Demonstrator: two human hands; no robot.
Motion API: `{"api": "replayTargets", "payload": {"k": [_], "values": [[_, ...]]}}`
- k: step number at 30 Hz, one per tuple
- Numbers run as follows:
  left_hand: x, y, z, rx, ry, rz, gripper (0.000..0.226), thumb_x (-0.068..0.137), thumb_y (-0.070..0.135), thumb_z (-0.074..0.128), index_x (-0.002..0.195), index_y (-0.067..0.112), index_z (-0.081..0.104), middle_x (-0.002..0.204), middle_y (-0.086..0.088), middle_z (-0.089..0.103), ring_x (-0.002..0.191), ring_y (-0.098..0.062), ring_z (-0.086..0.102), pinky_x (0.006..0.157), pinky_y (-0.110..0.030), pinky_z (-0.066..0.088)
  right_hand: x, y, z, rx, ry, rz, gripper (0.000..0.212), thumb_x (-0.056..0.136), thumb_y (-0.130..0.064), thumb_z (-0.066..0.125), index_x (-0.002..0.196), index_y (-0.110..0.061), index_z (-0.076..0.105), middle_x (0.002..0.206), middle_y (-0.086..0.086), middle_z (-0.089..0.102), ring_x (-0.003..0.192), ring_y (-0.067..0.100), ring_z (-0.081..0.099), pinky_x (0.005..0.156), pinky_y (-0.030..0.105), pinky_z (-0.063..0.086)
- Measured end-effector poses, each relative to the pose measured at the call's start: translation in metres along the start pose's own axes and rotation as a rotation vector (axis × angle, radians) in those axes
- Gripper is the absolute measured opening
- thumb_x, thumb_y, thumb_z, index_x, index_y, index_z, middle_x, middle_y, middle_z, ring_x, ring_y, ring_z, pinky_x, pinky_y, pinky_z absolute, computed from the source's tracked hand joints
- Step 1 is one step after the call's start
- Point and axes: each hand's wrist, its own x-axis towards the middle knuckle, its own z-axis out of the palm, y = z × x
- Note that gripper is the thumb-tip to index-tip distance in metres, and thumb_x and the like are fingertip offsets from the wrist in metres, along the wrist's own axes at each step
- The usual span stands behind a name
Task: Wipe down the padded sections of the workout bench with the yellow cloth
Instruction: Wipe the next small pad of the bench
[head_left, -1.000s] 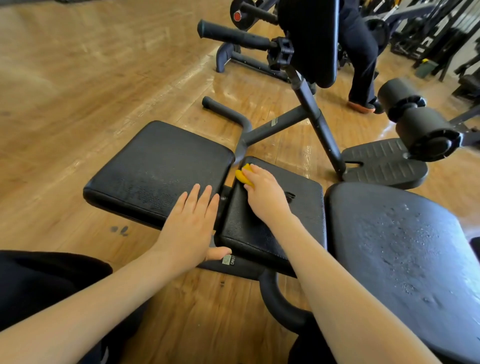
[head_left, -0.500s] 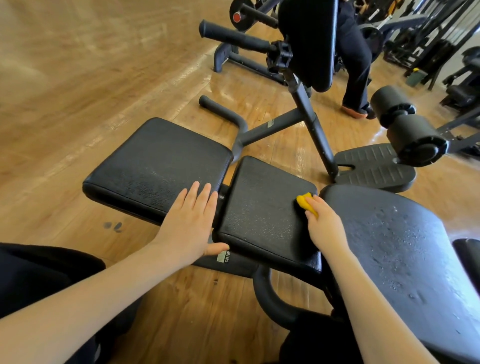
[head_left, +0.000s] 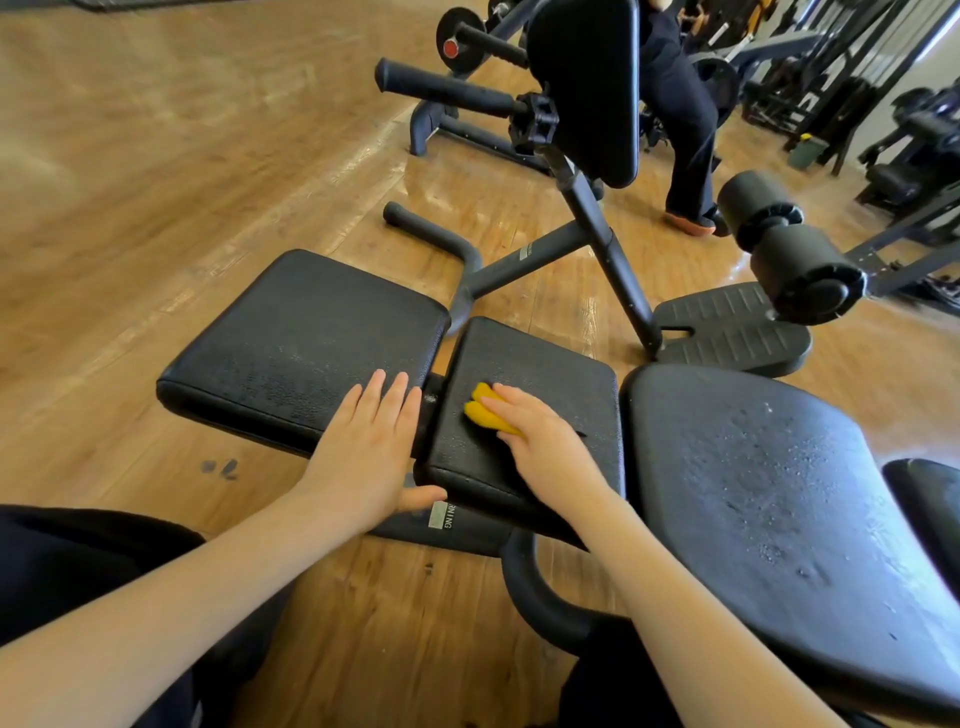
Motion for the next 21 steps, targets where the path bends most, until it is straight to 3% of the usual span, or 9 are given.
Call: {"api": "replayTargets", "payload": {"k": [5, 9, 16, 19, 21], "values": [[-0.001, -0.002, 0.001, -0.008, 0.015, 0.019, 0.107, 0.078, 0.077, 0.031, 0.147, 0.003, -0.005, 0.156, -0.016, -0.004, 0.144, -0.032, -0.003, 0.117, -0.041, 0.005, -0.029, 0.049, -0.022, -0.016, 0.066, 0.187, 0.045, 0.095, -0.010, 0.044, 0.139, -0.020, 0.039, 0.149, -0.004, 0.031, 0.139, 0.015, 0.026, 0.107, 0.014, 0.009], [-0.001, -0.004, 0.003, -0.016, 0.025, 0.030, 0.106, 0.079, 0.076, 0.031, 0.147, 0.004, -0.004, 0.157, -0.016, -0.004, 0.144, -0.032, -0.003, 0.116, -0.042, 0.005, -0.034, 0.051, -0.020, -0.025, 0.144, 0.298, 0.044, 0.095, -0.011, 0.043, 0.139, -0.019, 0.039, 0.150, -0.002, 0.031, 0.140, 0.017, 0.026, 0.113, 0.023, 0.015], [-0.001, -0.002, 0.003, -0.048, 0.042, 0.021, 0.105, 0.078, 0.075, 0.036, 0.148, 0.004, 0.000, 0.157, -0.014, 0.001, 0.144, -0.031, -0.002, 0.116, -0.040, 0.005, -0.007, -0.029, 0.019, -0.097, 0.048, 0.009, 0.046, 0.097, -0.015, 0.040, 0.142, -0.022, 0.032, 0.152, -0.004, 0.026, 0.141, 0.016, 0.019, 0.115, 0.026, 0.011], [-0.002, -0.001, 0.001, -0.039, 0.041, 0.024, 0.104, 0.079, 0.075, 0.035, 0.148, 0.005, 0.000, 0.157, -0.014, 0.001, 0.144, -0.030, -0.001, 0.116, -0.040, 0.005, -0.010, -0.032, 0.015, -0.104, 0.002, -0.070, 0.047, 0.098, -0.015, 0.039, 0.143, -0.024, 0.028, 0.153, -0.006, 0.022, 0.142, 0.013, 0.015, 0.107, 0.013, -0.001], [-0.002, -0.002, 0.001, -0.013, 0.038, 0.026, 0.105, 0.079, 0.076, 0.033, 0.148, 0.004, -0.001, 0.157, -0.015, 0.000, 0.144, -0.031, -0.002, 0.116, -0.040, 0.006, -0.019, -0.016, 0.006, -0.067, -0.034, -0.050, 0.047, 0.098, -0.014, 0.039, 0.142, -0.024, 0.029, 0.153, -0.006, 0.023, 0.142, 0.012, 0.016, 0.103, 0.010, -0.001]]}}
